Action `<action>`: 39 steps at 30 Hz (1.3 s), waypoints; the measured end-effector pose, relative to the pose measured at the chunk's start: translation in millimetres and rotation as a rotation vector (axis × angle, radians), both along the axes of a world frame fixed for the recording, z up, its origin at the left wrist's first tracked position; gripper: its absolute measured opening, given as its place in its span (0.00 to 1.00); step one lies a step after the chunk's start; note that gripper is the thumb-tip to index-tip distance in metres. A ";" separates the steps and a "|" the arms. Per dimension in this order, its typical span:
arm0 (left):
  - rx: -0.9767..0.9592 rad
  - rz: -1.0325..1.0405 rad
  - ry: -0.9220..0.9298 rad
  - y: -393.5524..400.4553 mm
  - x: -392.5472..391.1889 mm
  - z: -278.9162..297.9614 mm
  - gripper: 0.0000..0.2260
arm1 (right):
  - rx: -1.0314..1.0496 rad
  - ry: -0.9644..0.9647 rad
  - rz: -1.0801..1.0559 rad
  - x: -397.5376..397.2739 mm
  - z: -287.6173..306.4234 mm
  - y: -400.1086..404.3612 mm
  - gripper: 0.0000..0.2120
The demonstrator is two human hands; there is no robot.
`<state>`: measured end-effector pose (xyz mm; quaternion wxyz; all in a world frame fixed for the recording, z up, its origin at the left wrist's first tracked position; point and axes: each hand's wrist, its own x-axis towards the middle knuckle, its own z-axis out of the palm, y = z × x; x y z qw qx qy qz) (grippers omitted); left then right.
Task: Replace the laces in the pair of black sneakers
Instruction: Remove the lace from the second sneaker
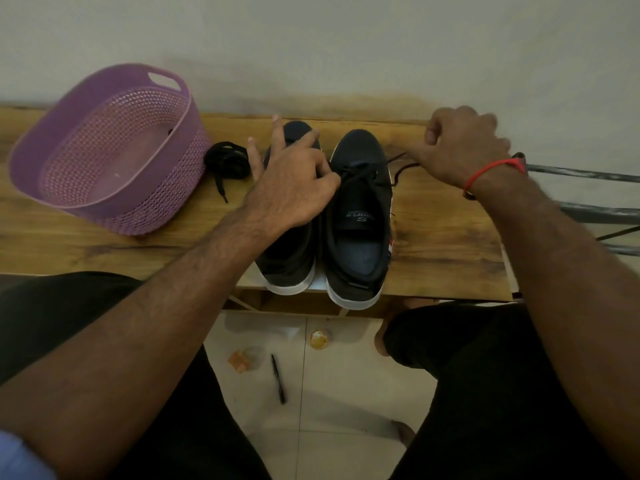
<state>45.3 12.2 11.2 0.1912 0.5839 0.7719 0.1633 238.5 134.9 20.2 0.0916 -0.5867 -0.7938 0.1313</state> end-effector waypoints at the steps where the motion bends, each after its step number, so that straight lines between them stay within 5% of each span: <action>1: -0.001 0.002 -0.003 -0.1 0.2 0.1 0.07 | -0.036 -0.032 0.000 2.1 -2.6 0.9 0.10; 7: -0.014 -0.001 0.017 0.2 1.7 0.2 0.07 | -0.045 -0.014 0.409 -27.3 -5.1 -29.3 0.11; 11: -0.018 0.002 0.014 0.4 1.9 0.3 0.07 | -0.035 -0.136 0.477 -35.1 -13.8 -42.8 0.11; 17: -0.017 0.001 0.008 -0.2 1.4 1.2 0.07 | -0.026 0.115 0.070 -8.5 12.4 -9.8 0.10; 22: -0.020 0.010 0.006 -0.1 1.6 1.0 0.08 | -0.199 -0.159 -0.159 27.0 7.4 7.7 0.23; 29: -0.024 0.001 0.049 -1.8 3.4 0.3 0.09 | -0.253 -0.179 0.321 -19.4 16.3 -29.3 0.22; 39: -0.063 -0.093 0.248 -6.5 2.5 2.4 0.12 | -0.490 -0.066 0.395 -14.1 18.6 -27.4 0.09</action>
